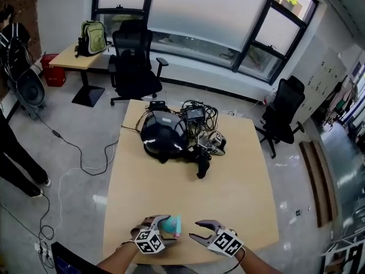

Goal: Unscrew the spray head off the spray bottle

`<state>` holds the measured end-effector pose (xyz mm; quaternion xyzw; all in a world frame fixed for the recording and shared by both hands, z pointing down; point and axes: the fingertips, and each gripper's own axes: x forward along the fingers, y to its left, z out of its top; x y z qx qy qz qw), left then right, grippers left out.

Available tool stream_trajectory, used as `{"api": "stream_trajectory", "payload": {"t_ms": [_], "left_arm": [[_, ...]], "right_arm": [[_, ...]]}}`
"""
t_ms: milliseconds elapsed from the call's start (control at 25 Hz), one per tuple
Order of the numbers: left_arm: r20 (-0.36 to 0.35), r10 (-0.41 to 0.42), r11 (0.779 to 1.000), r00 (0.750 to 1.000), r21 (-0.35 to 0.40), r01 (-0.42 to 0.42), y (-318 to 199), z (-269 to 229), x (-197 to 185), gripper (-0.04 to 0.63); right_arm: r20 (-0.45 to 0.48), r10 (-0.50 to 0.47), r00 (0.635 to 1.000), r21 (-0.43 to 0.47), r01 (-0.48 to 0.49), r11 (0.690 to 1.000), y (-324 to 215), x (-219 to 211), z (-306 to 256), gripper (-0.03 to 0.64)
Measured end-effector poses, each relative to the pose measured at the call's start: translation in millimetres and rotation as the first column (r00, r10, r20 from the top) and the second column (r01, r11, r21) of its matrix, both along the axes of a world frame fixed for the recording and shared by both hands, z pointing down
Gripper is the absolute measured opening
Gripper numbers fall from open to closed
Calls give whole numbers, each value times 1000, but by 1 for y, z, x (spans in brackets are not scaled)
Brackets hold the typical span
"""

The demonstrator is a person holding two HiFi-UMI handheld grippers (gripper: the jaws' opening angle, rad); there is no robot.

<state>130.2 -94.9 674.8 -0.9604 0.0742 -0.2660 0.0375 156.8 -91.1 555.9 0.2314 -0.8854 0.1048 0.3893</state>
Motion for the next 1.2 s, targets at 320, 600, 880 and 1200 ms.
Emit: {"api": "stream_trajectory", "payload": {"t_ms": [320,600,880,1200], "left_arm": [[-28,-46,998,999,48,47,-3,4,21,476],[-91,-156,987,984,28,159,-18,-4,39,451],[-65,-148,988,987,35,150,-15,-4,38,419],[-155,6,997,988,-79,-19,3,-58,24,414]], "right_arm": [[-55,-257,965,41,259,965,-9,-46,27,187],[-1,-225,974,119,223,967,-16,-71,30,187],[73,-85,994,90,78,993,-15,-72,30,161],[227,-161,961,4,165,986,-16,-92,-25,143]]}}
